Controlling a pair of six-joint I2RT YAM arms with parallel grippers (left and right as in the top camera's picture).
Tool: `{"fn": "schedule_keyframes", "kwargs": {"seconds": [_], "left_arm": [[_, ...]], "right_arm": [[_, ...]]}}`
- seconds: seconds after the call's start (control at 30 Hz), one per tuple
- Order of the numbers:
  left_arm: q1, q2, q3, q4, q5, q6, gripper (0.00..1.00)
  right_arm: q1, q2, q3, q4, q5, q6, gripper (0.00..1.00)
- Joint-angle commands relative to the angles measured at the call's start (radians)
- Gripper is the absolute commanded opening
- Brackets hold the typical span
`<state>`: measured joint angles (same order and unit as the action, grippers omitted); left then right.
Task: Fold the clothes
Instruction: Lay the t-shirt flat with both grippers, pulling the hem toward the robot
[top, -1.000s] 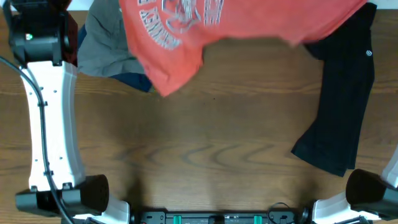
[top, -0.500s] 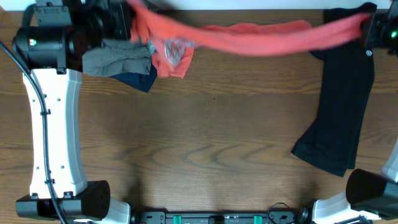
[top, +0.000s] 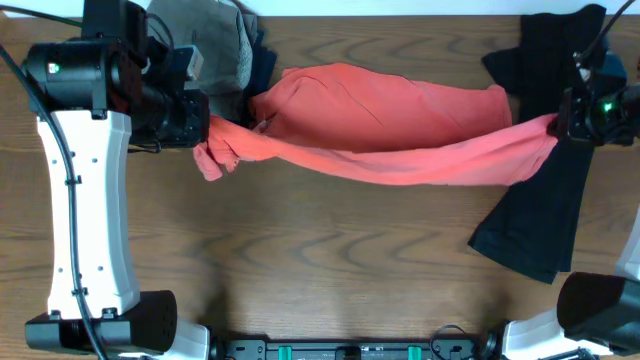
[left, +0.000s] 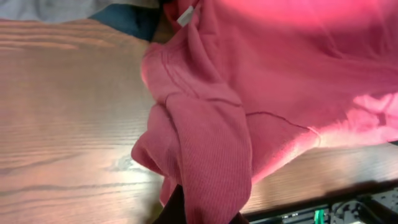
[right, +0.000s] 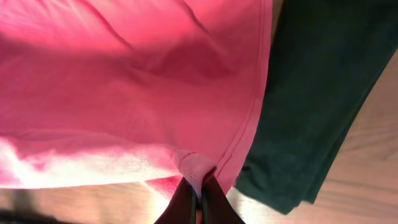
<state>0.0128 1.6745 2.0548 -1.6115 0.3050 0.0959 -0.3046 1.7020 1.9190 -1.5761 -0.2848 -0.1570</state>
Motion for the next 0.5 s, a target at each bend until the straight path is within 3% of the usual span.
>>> {"fn": "schedule_keyframes", "kwargs": {"seconds": [0.0,0.23,0.47], "left_arm": [[0.002,-0.044,-0.009,-0.076,-0.038,-0.051,0.06],[0.002,-0.251,-0.22,-0.073,-0.094,-0.152,0.06],[0.002,-0.384,-0.525,-0.031,-0.093,-0.181,0.06]], "right_arm": [[-0.014,-0.121,-0.091,0.021,0.048,0.061,0.02],[-0.017,-0.456,-0.438,0.093,0.075,0.143,0.01],[-0.017,-0.549,-0.615,0.085,0.075,0.153,0.01]]}}
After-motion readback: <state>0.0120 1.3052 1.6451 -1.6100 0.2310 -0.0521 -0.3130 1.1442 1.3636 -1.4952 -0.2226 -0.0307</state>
